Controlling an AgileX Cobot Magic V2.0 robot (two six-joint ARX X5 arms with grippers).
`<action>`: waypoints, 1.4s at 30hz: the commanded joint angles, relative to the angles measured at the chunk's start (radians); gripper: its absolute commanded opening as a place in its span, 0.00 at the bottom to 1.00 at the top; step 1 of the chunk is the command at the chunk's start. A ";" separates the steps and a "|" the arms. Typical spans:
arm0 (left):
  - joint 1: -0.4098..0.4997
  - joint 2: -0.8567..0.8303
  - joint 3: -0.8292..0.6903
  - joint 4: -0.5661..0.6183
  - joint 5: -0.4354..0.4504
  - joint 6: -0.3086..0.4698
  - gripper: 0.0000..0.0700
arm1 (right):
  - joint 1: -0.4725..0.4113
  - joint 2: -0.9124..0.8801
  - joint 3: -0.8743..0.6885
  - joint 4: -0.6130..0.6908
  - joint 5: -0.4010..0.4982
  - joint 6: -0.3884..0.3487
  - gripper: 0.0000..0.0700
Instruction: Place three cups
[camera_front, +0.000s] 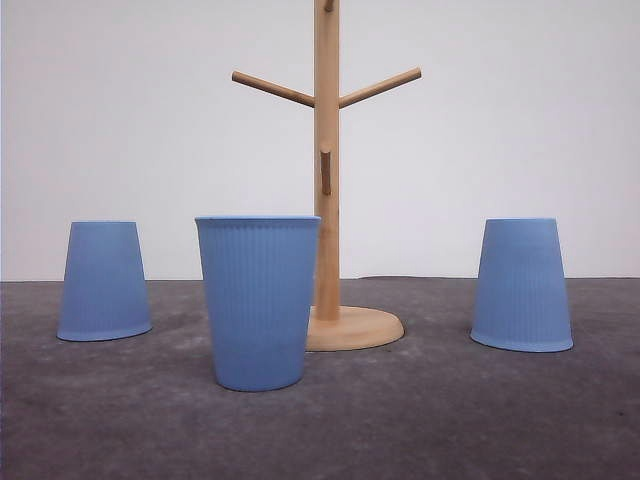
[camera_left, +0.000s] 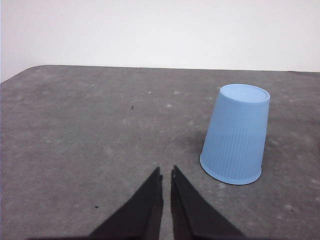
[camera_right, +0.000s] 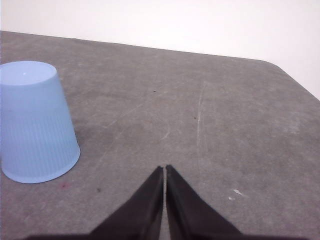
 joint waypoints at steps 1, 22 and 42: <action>0.000 0.000 -0.013 0.008 -0.002 -0.023 0.02 | -0.002 -0.002 -0.004 0.018 0.000 0.018 0.01; 0.000 0.002 0.144 -0.002 -0.006 -0.362 0.02 | -0.002 -0.001 0.069 0.200 -0.053 0.431 0.01; 0.000 0.429 0.666 -0.615 0.165 -0.232 0.02 | -0.002 0.368 0.525 -0.393 -0.277 0.267 0.01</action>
